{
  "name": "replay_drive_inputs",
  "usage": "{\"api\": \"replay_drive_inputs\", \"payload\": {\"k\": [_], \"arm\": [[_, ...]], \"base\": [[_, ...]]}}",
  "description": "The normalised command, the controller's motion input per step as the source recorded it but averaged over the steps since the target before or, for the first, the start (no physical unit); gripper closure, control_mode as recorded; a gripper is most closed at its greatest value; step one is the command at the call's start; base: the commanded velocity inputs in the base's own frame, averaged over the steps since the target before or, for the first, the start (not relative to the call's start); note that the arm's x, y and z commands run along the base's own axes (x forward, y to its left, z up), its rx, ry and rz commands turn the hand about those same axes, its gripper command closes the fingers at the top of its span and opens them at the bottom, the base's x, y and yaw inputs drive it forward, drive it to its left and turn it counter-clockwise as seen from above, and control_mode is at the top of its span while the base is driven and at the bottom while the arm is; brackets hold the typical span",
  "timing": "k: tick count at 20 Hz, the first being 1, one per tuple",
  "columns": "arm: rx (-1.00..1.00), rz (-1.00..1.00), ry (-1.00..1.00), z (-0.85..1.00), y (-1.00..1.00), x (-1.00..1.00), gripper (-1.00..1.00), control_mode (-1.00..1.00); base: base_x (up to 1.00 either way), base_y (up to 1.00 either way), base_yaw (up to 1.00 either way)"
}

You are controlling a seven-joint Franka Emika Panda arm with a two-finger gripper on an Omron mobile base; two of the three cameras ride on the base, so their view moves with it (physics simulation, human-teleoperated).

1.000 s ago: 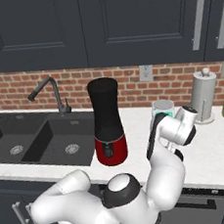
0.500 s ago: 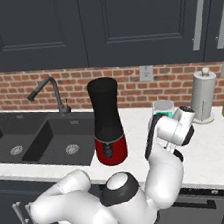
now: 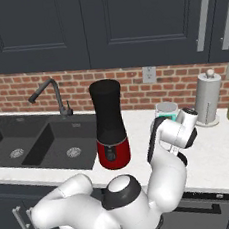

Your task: Close the lid blender by securely placing the lid on top.

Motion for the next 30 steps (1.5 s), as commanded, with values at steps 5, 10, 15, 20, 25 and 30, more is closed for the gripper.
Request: {"api": "replay_drive_inputs", "payload": {"k": [5, 10, 15, 20, 25, 30], "arm": [[0.00, 0.00, 0.00, 0.02, 0.00, 0.00, 1.00, -1.00], [0.00, 0.00, -0.10, 0.50, 0.00, -0.09, 1.00, -1.00], [0.00, 0.00, -0.22, 0.99, 0.00, -0.33, 1.00, -1.00], [0.00, -0.03, -0.28, 1.00, 0.00, -0.43, 1.00, -1.00], [0.00, -0.04, -0.32, 1.00, 0.04, -0.45, 1.00, -1.00], [0.00, -0.05, -0.26, 1.00, 0.12, -0.22, 1.00, -1.00]], "base": [[0.00, 0.00, 0.00], [0.00, 0.00, 0.00], [0.00, 0.00, 0.00], [0.00, 0.00, 0.00], [0.00, 0.00, 0.00], [0.00, 0.00, 0.00]]}}
